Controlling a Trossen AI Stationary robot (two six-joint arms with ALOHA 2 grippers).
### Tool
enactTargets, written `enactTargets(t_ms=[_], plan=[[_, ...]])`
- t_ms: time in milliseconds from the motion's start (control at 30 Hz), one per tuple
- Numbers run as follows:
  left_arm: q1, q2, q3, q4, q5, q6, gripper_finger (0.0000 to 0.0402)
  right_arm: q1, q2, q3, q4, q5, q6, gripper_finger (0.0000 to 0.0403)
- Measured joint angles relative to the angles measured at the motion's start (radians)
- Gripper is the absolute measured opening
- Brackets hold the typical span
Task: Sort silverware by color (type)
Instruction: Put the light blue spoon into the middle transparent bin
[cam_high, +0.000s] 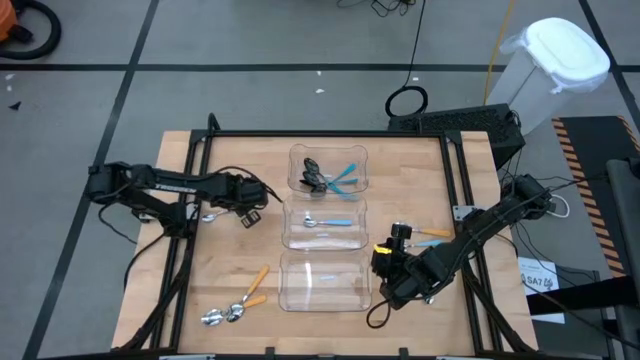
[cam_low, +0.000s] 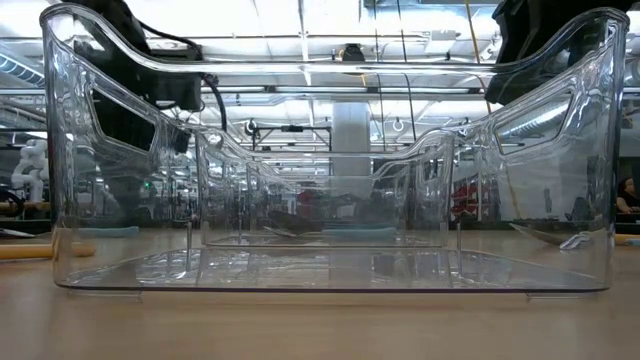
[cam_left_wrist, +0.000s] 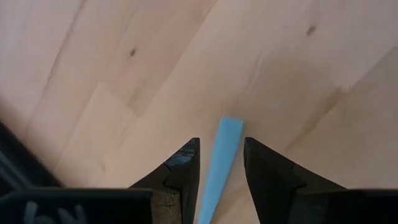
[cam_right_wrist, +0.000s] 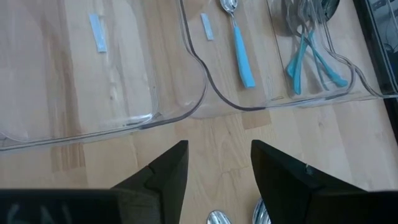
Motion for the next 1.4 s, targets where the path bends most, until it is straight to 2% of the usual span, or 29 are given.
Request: enactTargets(t_ms=[400, 800, 900, 1167, 1400], plan=[[0.042, 0.102, -0.021, 0.037, 0.002, 0.045, 0.0124, 0.0, 0.0, 0.0, -0.001, 0.0, -0.002, 0.0171], [0.065, 0.101, -0.037, 0.069, 0.045, 0.088, 0.0123, 0.0, 0.0, 0.0, 0.0, 0.0, -0.003, 0.0171], [0.065, 0.101, -0.037, 0.072, 0.047, 0.108, 0.011, 0.0, 0.0, 0.0, 0.0, 0.0, -0.003, 0.0171], [0.064, 0.102, -0.037, 0.073, 0.046, 0.126, 0.0044, 0.0, 0.0, 0.0, 0.0, 0.0, -0.003, 0.0171], [0.065, 0.098, -0.037, 0.09, 0.016, 0.134, 0.0034, 0.0, 0.0, 0.0, -0.001, 0.0, -0.008, 0.0171]])
